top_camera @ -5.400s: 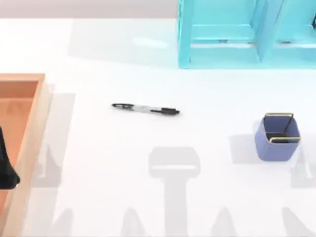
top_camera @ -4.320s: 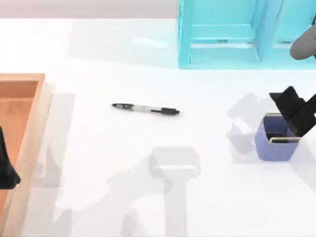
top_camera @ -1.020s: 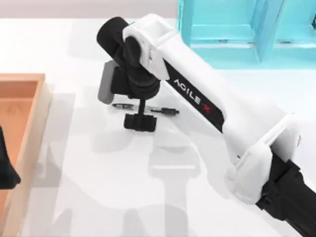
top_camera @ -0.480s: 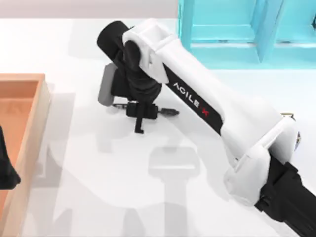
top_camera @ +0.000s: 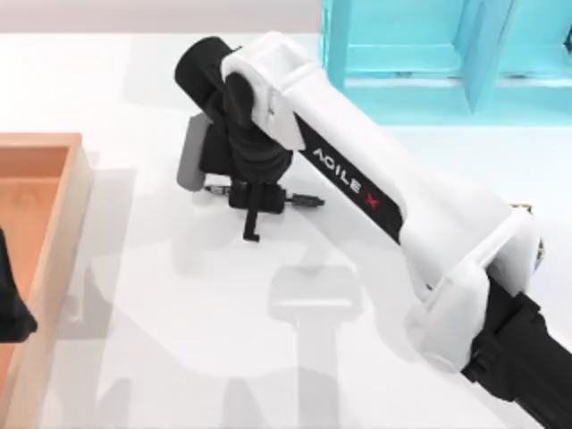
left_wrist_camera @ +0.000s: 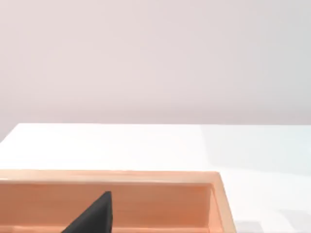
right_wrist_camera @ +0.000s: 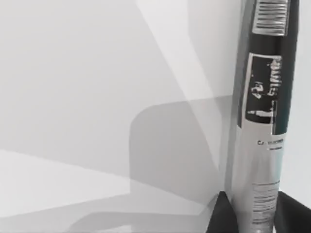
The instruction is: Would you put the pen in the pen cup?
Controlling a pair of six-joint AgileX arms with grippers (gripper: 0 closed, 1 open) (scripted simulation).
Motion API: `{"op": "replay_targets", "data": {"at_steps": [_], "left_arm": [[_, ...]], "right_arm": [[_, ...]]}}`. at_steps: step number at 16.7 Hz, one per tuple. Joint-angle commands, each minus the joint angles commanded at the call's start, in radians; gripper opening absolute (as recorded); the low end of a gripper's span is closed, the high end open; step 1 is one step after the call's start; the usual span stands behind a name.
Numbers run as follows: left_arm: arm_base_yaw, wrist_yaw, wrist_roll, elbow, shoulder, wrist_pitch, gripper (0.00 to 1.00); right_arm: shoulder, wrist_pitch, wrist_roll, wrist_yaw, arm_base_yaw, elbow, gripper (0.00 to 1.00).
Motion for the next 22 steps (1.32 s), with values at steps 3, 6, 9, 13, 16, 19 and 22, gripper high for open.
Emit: {"op": "replay_targets", "data": {"at_steps": [3, 6, 9, 13, 16, 19, 22], "left_arm": [[0.0, 0.0, 0.0, 0.0, 0.0, 0.0, 1.0], [0.0, 0.0, 0.0, 0.0, 0.0, 0.0, 1.0], [0.0, 0.0, 0.0, 0.0, 0.0, 0.0, 1.0], [0.0, 0.0, 0.0, 0.0, 0.0, 0.0, 1.0], [0.0, 0.0, 0.0, 0.0, 0.0, 0.0, 1.0], [0.0, 0.0, 0.0, 0.0, 0.0, 0.0, 1.0], [0.0, 0.0, 0.0, 0.0, 0.0, 0.0, 1.0]], "right_arm": [[-0.086, 0.013, 0.02, 0.002, 0.024, -0.098, 0.0], [-0.237, 0.04, 0.058, 0.007, 0.064, -0.286, 0.0], [-0.424, 0.072, 0.105, 0.014, 0.112, -0.528, 0.0], [-0.67, 0.113, 0.17, 0.024, 0.175, -0.846, 0.0], [-0.811, 0.135, 0.209, 0.03, 0.212, -1.008, 0.0], [-0.876, 0.144, 0.228, 0.033, 0.229, -1.075, 0.0], [-0.878, 0.144, 0.228, 0.033, 0.229, -1.077, 0.0]]}}
